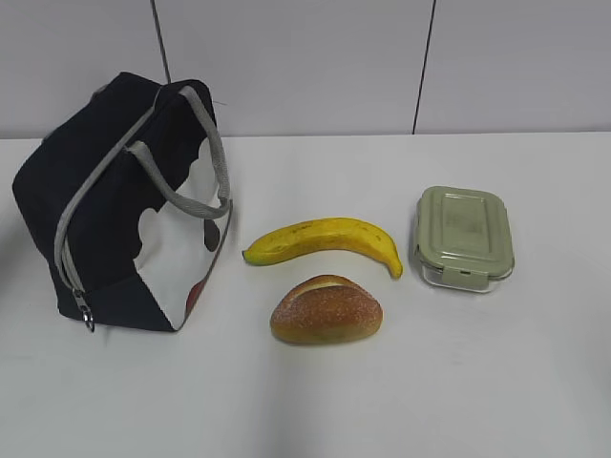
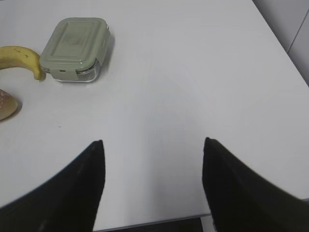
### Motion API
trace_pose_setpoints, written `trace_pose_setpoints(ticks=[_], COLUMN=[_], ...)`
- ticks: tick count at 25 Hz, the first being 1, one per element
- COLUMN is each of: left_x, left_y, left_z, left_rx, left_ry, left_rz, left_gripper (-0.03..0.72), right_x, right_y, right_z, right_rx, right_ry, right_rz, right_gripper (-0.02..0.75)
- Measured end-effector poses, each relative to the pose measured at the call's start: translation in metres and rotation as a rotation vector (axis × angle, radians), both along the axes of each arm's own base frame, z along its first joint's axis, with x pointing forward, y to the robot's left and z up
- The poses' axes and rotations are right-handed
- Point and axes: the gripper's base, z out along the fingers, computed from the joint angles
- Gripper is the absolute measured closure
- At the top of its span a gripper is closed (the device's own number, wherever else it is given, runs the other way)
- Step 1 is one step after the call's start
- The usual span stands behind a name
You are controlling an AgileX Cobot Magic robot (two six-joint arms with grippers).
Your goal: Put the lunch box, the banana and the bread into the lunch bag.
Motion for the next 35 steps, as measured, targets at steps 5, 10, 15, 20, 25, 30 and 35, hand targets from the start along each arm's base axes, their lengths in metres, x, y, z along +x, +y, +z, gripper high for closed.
trace_pose_setpoints(ticks=[5,10,15,20,25,30,35], left_x=[0.060,0.106,0.136,0.150,0.155,0.159,0.159], left_y=[-0.007,-0.016,-0.017,-0.018,-0.019,-0.022,-0.022], left_z=[-0.019,-0.043,-0.068,-0.082,-0.092,-0.102,-0.102], left_rx=[-0.001,0.011,0.016,0.013,0.000,-0.029,-0.035], left_ry=[0.092,0.175,0.253,0.290,0.317,0.350,0.355], left_rz=[-0.086,-0.149,-0.187,-0.198,-0.203,-0.209,-0.213], left_gripper=[0.209,0.212,0.212,0.251,0.354,0.440,0.675], right_x=[0.000,0.000,0.000,0.000,0.000,0.000,0.000], right_y=[0.000,0.000,0.000,0.000,0.000,0.000,0.000], right_z=[0.000,0.000,0.000,0.000,0.000,0.000,0.000], right_rx=[0.000,0.000,0.000,0.000,0.000,0.000,0.000], right_ry=[0.000,0.000,0.000,0.000,0.000,0.000,0.000], right_rz=[0.000,0.000,0.000,0.000,0.000,0.000,0.000], right_gripper=[0.268,0.268,0.268,0.268,0.268,0.268,0.268])
